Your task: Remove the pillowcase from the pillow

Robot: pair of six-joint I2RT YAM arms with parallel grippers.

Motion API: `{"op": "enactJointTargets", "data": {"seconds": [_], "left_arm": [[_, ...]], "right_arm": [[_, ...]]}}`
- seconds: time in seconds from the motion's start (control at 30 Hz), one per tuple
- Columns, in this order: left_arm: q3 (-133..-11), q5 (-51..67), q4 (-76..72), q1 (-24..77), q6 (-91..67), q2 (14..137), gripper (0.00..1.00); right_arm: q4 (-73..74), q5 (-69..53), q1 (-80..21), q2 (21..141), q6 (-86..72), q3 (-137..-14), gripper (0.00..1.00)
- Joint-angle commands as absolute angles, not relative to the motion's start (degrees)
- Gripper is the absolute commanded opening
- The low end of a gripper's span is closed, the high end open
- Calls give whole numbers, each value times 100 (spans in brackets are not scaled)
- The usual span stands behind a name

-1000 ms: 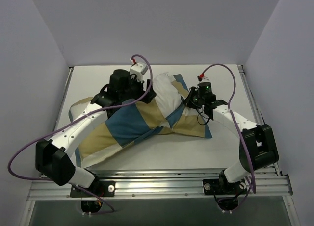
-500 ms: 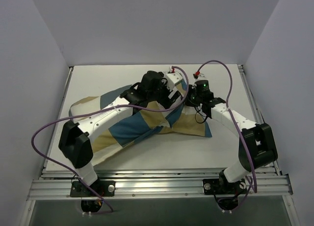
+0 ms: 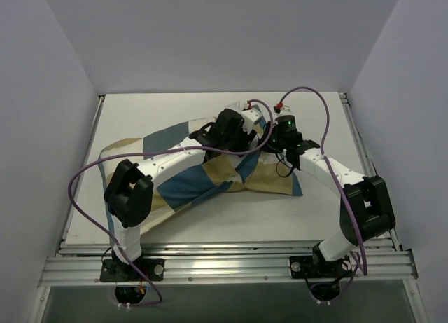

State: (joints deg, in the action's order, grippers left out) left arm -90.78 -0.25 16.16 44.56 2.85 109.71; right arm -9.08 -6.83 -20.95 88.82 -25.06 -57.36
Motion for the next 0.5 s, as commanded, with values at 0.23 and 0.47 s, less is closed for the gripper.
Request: {"op": "enactJointTargets", "data": {"seconds": [0.23,0.47], "left_arm": [[-8446,-395,1345,4263,-1019,10688,2],[-8218,-580,1398,4271,-1485,10336,2]], "right_arm": [[-345,-257,-2521,8613,-2952,-5871,16],[552,842,-3233,8394,-3498,-6310,47]]}}
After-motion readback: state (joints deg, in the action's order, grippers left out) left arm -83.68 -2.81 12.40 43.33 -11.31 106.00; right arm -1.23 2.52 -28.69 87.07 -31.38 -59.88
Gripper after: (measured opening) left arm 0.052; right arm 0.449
